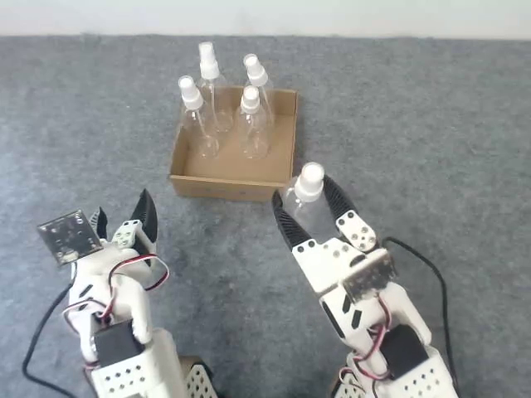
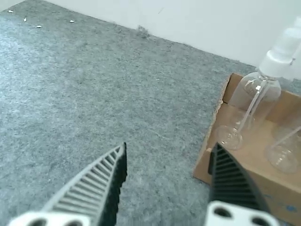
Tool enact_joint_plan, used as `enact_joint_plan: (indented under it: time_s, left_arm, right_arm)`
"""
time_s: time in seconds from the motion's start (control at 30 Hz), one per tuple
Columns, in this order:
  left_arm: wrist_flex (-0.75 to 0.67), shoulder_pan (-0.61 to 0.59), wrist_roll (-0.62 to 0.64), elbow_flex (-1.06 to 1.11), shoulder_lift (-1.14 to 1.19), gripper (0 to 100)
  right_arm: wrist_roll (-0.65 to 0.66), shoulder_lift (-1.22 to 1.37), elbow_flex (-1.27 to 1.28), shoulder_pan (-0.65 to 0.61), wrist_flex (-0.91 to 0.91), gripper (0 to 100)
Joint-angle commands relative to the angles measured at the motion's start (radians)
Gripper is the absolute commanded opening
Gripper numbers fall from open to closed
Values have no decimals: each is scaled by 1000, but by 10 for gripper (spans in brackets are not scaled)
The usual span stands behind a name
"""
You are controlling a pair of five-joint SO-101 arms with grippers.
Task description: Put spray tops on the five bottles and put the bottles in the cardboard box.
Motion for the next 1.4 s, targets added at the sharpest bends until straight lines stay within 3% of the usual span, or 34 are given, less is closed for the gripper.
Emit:
enact_joint_plan:
  time_s: [0.0,0.17,0.4,0.63,0.97,1.37]
  left_arm:
    - [-38,3,3,5,-15,268]
    - [-41,5,3,7,-15,268]
    - [-155,6,3,73,-14,268]
    - [-104,97,3,73,-14,265]
    - [-103,97,3,73,-14,265]
    - [-103,97,3,73,-14,265]
  right_arm:
    - [-5,70,-143,13,-31,23]
    - [-5,274,-250,13,-105,23]
    - [-6,533,-334,13,-245,23]
    - [-6,757,-356,13,-437,23]
    - [-15,1018,-468,62,-573,23]
    - [-15,1403,-532,120,-860,15]
